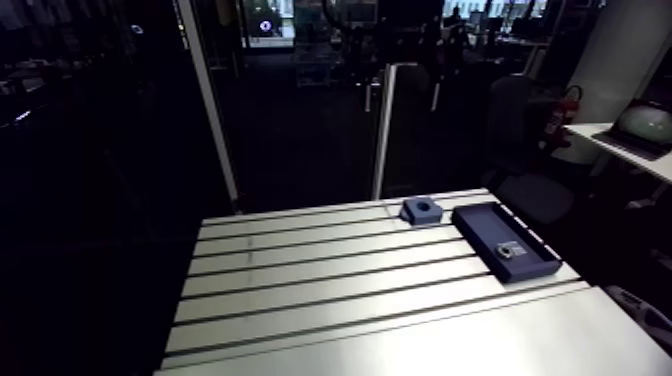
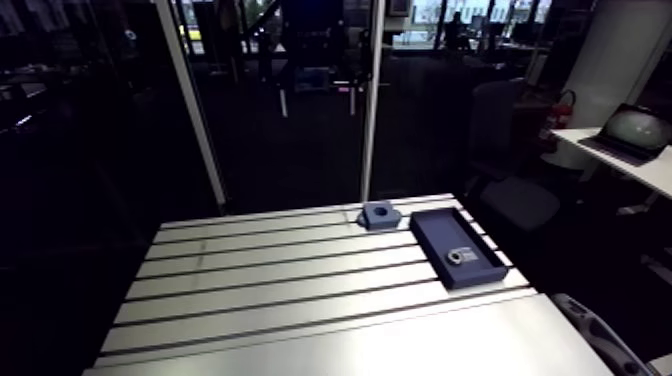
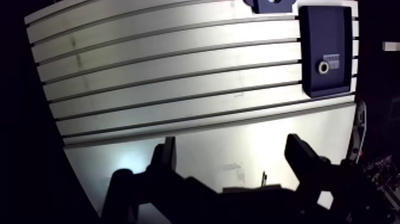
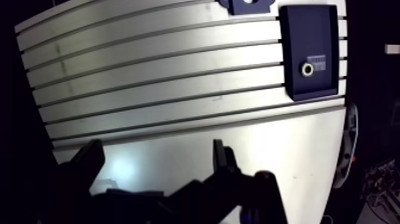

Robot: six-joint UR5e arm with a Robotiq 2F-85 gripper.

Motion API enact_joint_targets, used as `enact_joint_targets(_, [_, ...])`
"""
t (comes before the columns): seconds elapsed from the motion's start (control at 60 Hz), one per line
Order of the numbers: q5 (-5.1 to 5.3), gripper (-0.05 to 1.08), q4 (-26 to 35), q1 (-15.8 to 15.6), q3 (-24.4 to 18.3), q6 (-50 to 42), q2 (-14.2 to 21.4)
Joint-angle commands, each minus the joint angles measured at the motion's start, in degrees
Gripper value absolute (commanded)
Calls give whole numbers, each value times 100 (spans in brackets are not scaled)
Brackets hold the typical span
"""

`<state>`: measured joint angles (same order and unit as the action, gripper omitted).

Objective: Pick up the bearing and press it into the housing until flush.

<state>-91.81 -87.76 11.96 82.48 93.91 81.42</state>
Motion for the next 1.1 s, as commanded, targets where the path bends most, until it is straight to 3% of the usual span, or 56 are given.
enact_joint_targets(0.017, [-35,1,-9,-18,27,31,-33])
enact_joint_targets(0.267, [-44,1,-44,97,18,170,-69])
enact_joint_targets(0.4, [-112,1,-135,503,135,692,-79])
enact_joint_targets(0.683, [-114,1,-591,1097,434,1509,-71])
enact_joint_targets(0.95, [-123,1,-1273,1472,745,2121,-238])
enact_joint_targets(1.1, [-114,1,-1362,1594,765,2254,-341])
